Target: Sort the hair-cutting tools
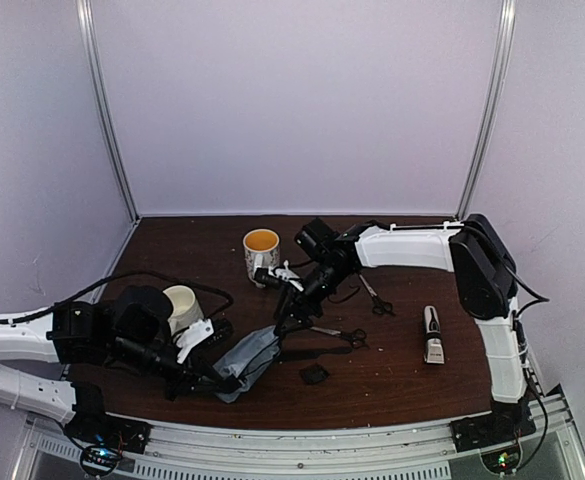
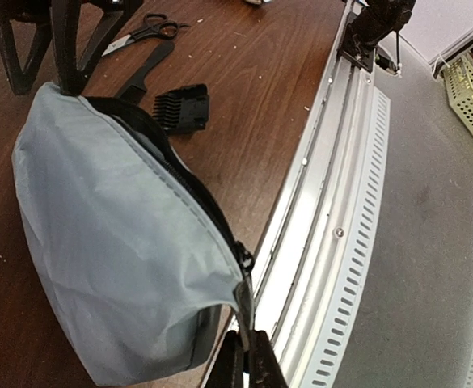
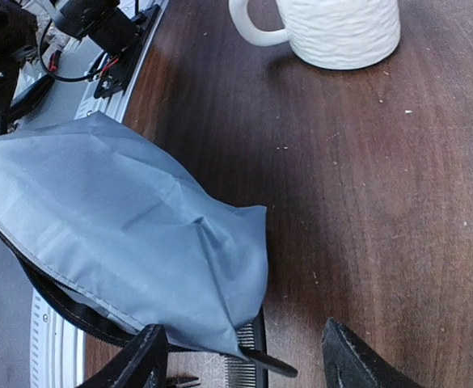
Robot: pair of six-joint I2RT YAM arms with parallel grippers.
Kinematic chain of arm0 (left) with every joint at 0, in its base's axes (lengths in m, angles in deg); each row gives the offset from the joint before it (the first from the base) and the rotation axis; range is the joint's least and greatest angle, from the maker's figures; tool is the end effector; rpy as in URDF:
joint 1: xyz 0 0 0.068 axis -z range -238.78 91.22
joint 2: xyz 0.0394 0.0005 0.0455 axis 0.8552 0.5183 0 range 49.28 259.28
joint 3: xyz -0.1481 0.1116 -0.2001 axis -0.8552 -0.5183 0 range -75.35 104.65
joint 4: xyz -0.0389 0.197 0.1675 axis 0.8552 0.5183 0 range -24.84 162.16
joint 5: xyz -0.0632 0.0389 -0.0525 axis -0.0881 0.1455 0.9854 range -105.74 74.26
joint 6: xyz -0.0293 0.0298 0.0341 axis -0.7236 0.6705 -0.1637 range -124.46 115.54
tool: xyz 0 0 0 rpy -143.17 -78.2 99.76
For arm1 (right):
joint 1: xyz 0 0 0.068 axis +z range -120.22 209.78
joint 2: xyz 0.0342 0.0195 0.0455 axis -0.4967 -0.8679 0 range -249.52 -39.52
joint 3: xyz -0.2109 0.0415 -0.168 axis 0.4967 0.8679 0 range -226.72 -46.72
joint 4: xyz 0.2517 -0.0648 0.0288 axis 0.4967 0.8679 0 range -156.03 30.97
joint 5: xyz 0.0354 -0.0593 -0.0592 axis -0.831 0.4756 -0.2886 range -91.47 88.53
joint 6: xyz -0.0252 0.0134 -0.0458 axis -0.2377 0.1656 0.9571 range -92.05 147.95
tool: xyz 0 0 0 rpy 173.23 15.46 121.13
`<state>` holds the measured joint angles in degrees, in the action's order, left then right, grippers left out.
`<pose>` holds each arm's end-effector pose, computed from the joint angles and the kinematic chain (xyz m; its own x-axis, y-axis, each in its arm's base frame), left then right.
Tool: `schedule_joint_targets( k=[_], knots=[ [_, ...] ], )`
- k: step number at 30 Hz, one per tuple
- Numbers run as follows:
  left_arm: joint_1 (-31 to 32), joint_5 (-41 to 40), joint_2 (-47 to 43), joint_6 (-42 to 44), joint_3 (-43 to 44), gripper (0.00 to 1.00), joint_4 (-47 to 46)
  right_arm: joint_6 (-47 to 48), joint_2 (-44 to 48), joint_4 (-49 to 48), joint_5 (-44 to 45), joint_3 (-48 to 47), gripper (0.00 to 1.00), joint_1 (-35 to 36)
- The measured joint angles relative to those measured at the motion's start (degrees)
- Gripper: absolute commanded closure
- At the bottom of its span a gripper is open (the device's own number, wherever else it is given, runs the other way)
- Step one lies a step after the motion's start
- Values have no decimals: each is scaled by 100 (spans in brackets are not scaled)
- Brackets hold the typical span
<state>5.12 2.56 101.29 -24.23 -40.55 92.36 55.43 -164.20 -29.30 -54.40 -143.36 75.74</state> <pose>0.0720 -0.1722 0.2309 -0.6115 0.5182 -0.5979 0.7911 0.4161 -0.4484 0.2961 0.3472 0.1820 -0.2489 -0.6573 -0.7113 -0.8844 -0.1452 0.4436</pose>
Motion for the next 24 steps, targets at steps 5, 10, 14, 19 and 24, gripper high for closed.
schedule_joint_targets(
  k=[5, 10, 14, 19, 24],
  knots=[
    [9, -219, 20, 13, 0, 100, 72, 581, -520, 715, -365, -647, 34, 13],
    [9, -549, 188, 22, 24, 100, 219, 1486, -726, 1810, -529, -940, 33, 70],
    [24, -863, 280, 15, 57, 100, 450, 1867, -726, 2256, -535, -940, 33, 66],
    [24, -1333, 343, -59, 229, 100, 774, 2116, -680, 2608, -487, -835, 32, 63],
    [24, -1676, 140, -144, 251, 100, 861, 1864, -350, 2232, -284, -190, 33, 61]
  ],
)
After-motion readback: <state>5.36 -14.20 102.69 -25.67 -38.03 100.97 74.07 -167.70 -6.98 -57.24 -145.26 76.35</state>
